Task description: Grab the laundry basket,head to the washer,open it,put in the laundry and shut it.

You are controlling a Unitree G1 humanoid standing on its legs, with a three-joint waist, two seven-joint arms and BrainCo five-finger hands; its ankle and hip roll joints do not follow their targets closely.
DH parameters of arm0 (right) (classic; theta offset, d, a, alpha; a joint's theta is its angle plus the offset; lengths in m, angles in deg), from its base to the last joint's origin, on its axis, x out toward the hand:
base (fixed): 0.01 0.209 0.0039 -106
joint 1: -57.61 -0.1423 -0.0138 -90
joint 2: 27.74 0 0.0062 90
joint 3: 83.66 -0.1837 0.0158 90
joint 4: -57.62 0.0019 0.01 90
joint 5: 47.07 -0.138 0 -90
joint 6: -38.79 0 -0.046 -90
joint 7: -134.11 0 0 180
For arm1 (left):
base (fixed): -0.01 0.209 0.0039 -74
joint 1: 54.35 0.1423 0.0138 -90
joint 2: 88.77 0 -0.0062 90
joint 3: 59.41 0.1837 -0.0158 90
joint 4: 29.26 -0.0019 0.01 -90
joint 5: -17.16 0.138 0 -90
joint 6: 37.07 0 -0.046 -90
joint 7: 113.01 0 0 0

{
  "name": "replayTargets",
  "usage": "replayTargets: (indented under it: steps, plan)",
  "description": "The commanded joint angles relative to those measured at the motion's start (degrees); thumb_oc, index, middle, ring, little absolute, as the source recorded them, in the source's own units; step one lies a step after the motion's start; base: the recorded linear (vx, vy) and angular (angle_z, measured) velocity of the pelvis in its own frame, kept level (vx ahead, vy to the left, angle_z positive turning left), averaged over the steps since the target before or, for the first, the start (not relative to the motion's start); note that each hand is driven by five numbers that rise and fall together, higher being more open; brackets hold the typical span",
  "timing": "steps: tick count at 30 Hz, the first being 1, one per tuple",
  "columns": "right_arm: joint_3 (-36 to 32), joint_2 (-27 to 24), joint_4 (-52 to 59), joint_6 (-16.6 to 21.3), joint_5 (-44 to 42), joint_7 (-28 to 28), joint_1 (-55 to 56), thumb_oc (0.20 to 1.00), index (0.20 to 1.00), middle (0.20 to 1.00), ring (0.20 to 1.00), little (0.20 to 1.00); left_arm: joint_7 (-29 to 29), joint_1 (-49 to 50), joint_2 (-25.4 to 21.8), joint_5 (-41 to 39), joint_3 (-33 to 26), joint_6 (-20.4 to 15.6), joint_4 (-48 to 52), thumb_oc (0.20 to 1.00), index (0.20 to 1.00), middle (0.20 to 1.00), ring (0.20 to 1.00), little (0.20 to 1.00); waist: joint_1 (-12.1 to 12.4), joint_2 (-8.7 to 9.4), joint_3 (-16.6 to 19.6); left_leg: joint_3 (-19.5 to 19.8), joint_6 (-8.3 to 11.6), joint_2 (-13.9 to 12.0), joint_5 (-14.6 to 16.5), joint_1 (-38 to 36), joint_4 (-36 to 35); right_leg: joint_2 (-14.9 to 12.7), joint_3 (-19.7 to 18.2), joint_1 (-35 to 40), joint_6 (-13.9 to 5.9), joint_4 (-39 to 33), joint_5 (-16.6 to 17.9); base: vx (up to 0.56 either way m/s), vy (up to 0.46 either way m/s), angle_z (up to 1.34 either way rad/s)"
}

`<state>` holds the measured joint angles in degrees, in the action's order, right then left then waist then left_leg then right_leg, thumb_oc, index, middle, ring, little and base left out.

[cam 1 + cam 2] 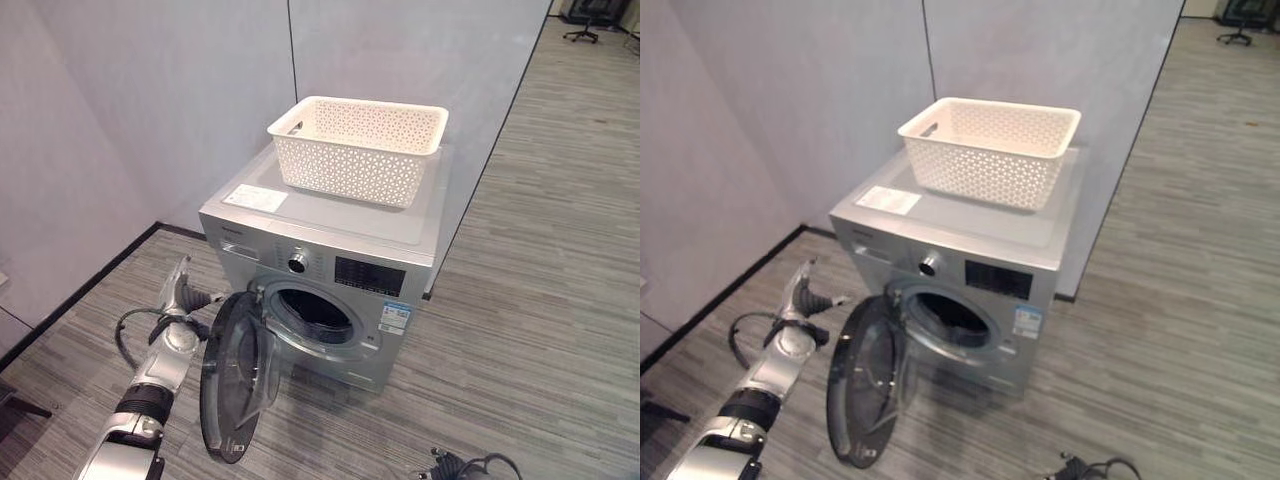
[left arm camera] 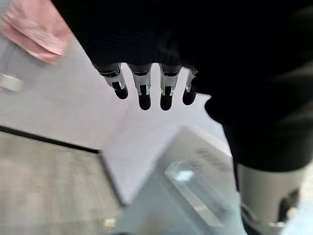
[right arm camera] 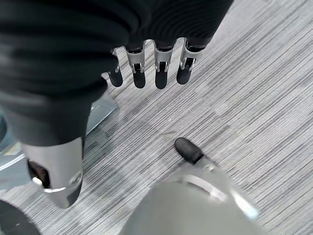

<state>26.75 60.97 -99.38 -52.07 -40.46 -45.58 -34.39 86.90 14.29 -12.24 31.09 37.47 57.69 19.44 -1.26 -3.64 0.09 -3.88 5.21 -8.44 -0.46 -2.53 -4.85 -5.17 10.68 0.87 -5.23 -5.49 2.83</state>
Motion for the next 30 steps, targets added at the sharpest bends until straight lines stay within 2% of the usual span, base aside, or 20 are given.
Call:
replayTargets:
  steps: [1, 6, 7, 9, 13, 14, 15, 20, 22, 25, 26, 27, 29, 30]
  plan:
    - [2.5, 1.1, -0.4, 1.0, 1.2, -0.7, -2.1, 1.0, 1.0, 1.0, 1.0, 1.0, 2.8, -6.9, -8.6, 1.0, -3.2, 0.6, -4.5, 1.0, 1.0, 1.0, 1.0, 1.0, -0.6, 6.18, -1.9, 0.7, 0.9, -0.8, 1.1, 1.5, 2.6, -3.3, -1.7, -1.2, -3.57, 3.7, -3.1, -0.06, 0.009, -0.17]
    - [4.8, 1.3, 2.0, 2.1, 0.4, -0.6, -2.3, 1.0, 1.0, 1.0, 1.0, 1.0, 5.2, -11.7, -14.8, 1.3, -2.0, 1.3, -16.3, 1.0, 1.0, 1.0, 1.0, 1.0, -1.5, 8.79, -4.3, -0.4, 0.77, -1.3, 0.7, 5.3, 3.8, -2.9, -3.1, -5.4, -3.8, 4.2, -1.7, -0.07, -0.012, -0.25]
    - [6.0, 1.3, 3.1, 2.7, -0.3, -0.4, -2.6, 1.0, 1.0, 1.0, 1.0, 1.0, 5.3, -14.1, -16.7, 0.3, -0.8, 1.0, -21.4, 1.0, 1.0, 1.0, 1.0, 1.0, -1.9, 9.9, -5.4, -0.9, 0.69, -1.6, 0.5, 6.5, 4.2, -2.9, -3.7, -6.8, -4.03, 4.1, -1.0, -0.05, 0.001, -0.17]
    - [6.6, 1.3, 3.7, 2.9, -0.6, -0.5, -2.9, 1.0, 1.0, 1.0, 1.0, 1.0, 5.2, -15.6, -17.7, -0.4, 0.1, 0.7, -23.9, 1.0, 1.0, 1.0, 1.0, 1.0, -2.0, 10.44, -5.8, -1.1, 0.7, -1.6, 0.4, 7.3, 4.4, -2.8, -4.0, -7.7, -4.09, 4.1, -0.6, -0.05, -0.002, -0.17]
    - [8.7, 0.5, 7.5, 4.0, -2.2, -0.1, -4.3, 1.0, 1.0, 1.0, 1.0, 1.0, 3.1, -20.7, -20.0, -4.0, 4.0, -1.0, -33.5, 1.0, 1.0, 1.0, 1.0, 1.0, -3.0, 12.88, -8.3, -1.0, 0.79, -2.0, 0.0, 10.7, 5.8, -2.8, -4.3, -10.5, -4.2, 4.4, 0.4, -0.05, -0.006, -0.08]
    - [9.2, 0.4, 8.7, 4.3, -2.8, -0.1, -4.7, 1.0, 1.0, 1.0, 1.0, 1.0, 2.1, -21.6, -20.0, -5.2, 4.6, -1.4, -35.7, 1.0, 1.0, 1.0, 1.0, 1.0, -3.4, 13.53, -8.8, -1.0, 0.85, -2.2, -0.1, 11.4, 6.2, -2.7, -4.5, -11.2, -4.26, 4.4, 0.8, -0.04, -0.032, 0.01]
    - [10.6, -0.3, 13.0, 4.9, -3.5, -0.2, -5.7, 1.0, 1.0, 1.0, 1.0, 1.0, -0.9, -22.7, -19.5, -9.1, 4.6, -2.5, -40.2, 1.0, 1.0, 1.0, 1.0, 1.0, -4.5, 15.15, -9.8, -1.1, 1.05, -2.8, 0.0, 13.1, 6.8, -2.2, -5.3, -12.7, -4.41, 4.1, 1.6, -0.02, -0.023, -0.04]
    - [11.3, -0.4, 15.8, 5.1, -4.2, 0.5, -7.1, 1.0, 1.0, 1.0, 1.0, 1.0, -3.5, -23.6, -17.0, -12.4, 5.1, -2.9, -41.6, 1.0, 1.0, 1.0, 1.0, 1.0, -5.5, 16.5, -10.2, -1.4, 1.08, -3.1, 0.1, 15.1, 7.7, -1.9, -5.9, -14.4, -4.61, 3.4, 2.6, 0.0, -0.013, -0.05]
    - [11.5, -0.2, 15.8, 4.9, -4.4, 1.3, -7.8, 1.0, 1.0, 1.0, 1.0, 1.0, -3.7, -24.5, -12.9, -13.2, 6.4, -3.2, -40.2, 1.0, 1.0, 1.0, 1.0, 1.0, -5.7, 16.57, -10.6, -1.1, 1.0, -2.9, 0.2, 15.8, 7.9, -1.9, -6.0, -14.8, -4.58, 3.1, 2.9, -0.02, -0.005, 0.04]
    - [11.4, 0.0, 13.8, 4.4, -4.0, 2.4, -8.9, 1.0, 1.0, 1.0, 1.0, 1.0, -3.8, -25.0, -4.3, -14.7, 8.9, -3.3, -37.3, 1.0, 1.0, 1.0, 1.0, 1.0, -5.8, 15.88, -11.0, -1.0, 0.81, -2.7, 0.4, 15.9, 8.1, -2.1, -5.9, -14.8, -4.44, 3.2, 2.8, -0.02, 0.006, 0.06]
    - [11.4, 0.0, 13.8, 4.4, -4.0, 2.4, -8.9, 1.0, 1.0, 1.0, 1.0, 1.0, -3.8, -25.0, -4.3, -14.7, 8.9, -3.3, -37.3, 1.0, 1.0, 1.0, 1.0, 1.0, -5.8, 15.88, -11.0, -1.0, 0.81, -2.7, 0.4, 15.9, 8.1, -2.1, -5.9, -14.8, -4.44, 3.2, 2.8, 0.0, 0.0, 0.0]
    - [11.3, 0.2, 12.1, 4.0, -3.7, 3.2, -9.9, 1.0, 1.0, 1.0, 1.0, 1.0, -3.5, -25.7, 2.1, -13.1, 12.4, -3.2, -35.4, 1.0, 1.0, 1.0, 1.0, 1.0, -6.0, 15.31, -11.1, -1.0, 0.61, -2.5, 0.6, 15.4, 8.2, -2.3, -6.1, -14.6, -4.34, 3.4, 2.5, -0.02, 0.016, 0.08]
    - [11.2, 0.4, 10.7, 3.5, -3.5, 3.8, -11.0, 1.0, 1.0, 1.0, 1.0, 1.0, -4.0, -25.6, 7.8, -12.6, 15.6, -3.4, -33.1, 1.0, 1.0, 1.0, 1.0, 1.0, -6.2, 14.61, -11.3, -1.3, 0.48, -2.3, 0.9, 14.5, 7.9, -2.4, -6.5, -14.2, -4.24, 3.7, 2.2, -0.01, 0.03, 0.05]
    - [11.2, 0.4, 9.4, 2.9, -3.0, 4.3, -11.9, 1.0, 1.0, 1.0, 1.0, 1.0, -4.2, -26.1, 12.6, -12.8, 18.2, -3.8, -30.7, 1.0, 1.0, 1.0, 1.0, 1.0, -6.4, 13.65, -11.3, -1.8, 0.42, -2.2, 1.0, 12.9, 7.3, -2.5, -6.7, -13.7, -4.17, 3.9, 1.9, 0.01, 0.032, -0.04]
